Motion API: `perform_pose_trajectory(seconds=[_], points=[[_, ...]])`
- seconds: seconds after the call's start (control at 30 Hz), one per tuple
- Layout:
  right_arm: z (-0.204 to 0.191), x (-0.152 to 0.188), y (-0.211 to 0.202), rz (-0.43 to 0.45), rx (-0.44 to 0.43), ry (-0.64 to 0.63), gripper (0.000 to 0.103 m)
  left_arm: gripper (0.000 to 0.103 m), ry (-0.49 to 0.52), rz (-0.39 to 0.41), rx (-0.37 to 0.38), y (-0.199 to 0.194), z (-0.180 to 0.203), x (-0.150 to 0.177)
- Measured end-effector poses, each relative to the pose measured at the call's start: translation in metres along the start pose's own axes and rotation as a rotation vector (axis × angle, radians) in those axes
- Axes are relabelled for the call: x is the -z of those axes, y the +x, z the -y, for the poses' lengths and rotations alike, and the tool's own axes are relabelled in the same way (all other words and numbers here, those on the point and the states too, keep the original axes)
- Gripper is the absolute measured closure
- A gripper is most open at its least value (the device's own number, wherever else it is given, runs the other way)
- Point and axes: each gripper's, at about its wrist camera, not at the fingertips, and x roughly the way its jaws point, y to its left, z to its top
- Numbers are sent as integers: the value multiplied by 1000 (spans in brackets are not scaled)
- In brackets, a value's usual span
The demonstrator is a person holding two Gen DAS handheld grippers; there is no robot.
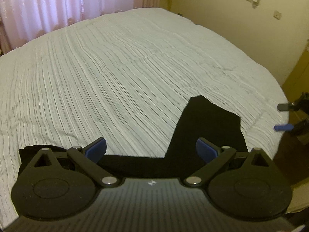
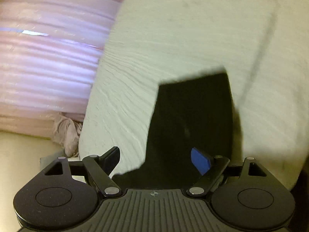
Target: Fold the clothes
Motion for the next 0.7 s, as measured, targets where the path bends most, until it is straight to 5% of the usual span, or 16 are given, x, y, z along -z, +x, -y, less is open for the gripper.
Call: perform_pose_trajectory(seconds=[0.2, 0.37, 0.57, 0.7], points=[[-18, -86, 52, -154, 121, -489, 19, 5, -90, -53, -93, 38, 35, -10], [-40, -118, 148, -369, 65, -788, 19, 5, -143, -138, -149, 67, 49, 7], [-58, -130, 267, -557, 12, -967, 19, 5, -118, -210, -154, 91, 44, 34], [-41, -131, 309, -640, 18, -846, 19, 5, -129, -236, -143, 103, 36, 51]])
